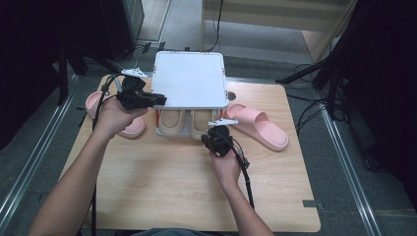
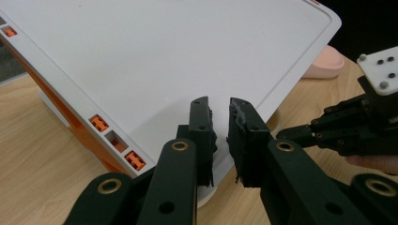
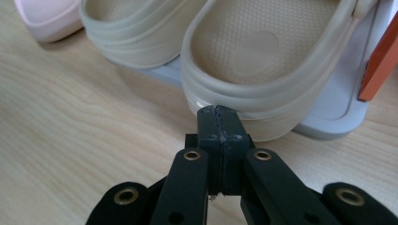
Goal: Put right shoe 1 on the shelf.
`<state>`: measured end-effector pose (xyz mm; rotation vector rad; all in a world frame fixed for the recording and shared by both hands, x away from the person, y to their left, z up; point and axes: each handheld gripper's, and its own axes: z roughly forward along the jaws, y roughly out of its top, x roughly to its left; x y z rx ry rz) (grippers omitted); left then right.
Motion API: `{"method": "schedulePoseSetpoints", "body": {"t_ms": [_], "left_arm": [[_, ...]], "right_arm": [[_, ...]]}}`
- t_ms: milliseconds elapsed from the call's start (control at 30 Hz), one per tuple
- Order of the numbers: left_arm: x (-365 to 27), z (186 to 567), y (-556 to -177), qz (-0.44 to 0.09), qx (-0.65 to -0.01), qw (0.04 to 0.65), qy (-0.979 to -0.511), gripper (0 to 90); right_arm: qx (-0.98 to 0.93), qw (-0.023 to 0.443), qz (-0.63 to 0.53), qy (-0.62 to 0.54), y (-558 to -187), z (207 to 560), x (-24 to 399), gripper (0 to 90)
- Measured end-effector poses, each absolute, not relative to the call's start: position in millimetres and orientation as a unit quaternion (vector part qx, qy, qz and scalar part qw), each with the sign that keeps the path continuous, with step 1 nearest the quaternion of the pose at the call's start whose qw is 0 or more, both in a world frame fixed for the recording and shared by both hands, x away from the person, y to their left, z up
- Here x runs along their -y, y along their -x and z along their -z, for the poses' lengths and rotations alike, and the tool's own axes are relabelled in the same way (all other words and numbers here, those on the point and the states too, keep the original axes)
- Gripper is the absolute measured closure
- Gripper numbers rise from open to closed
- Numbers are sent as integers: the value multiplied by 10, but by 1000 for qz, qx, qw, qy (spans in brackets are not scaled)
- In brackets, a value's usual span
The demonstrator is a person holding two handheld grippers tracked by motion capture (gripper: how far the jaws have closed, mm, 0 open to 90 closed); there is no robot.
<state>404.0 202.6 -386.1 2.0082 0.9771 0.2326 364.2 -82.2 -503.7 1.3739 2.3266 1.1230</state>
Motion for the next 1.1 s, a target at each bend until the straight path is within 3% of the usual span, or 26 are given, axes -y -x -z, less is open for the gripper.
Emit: {"method": "schedulePoseSetpoints", "body": {"t_ms": [467,633,800,1100], "left_arm": [[-2043,3850,-4051,-83,-400,433,-803,790],[-2058,3822,-4051,-79,-413,430,-799,661],[-2118,3743,-4001,-73,-426,424,-796,635],[-2294,3659,-3856,-78,-434,436,-784,541]], "right_arm": [[-789,74,-387,-471,-3739,5038,897,838],[-794,70,-402,-450,-3545,4945,980,753],[-800,67,-424,-420,-3288,4784,1138,632],[-809,59,-445,-380,-3026,4625,1372,502]]}}
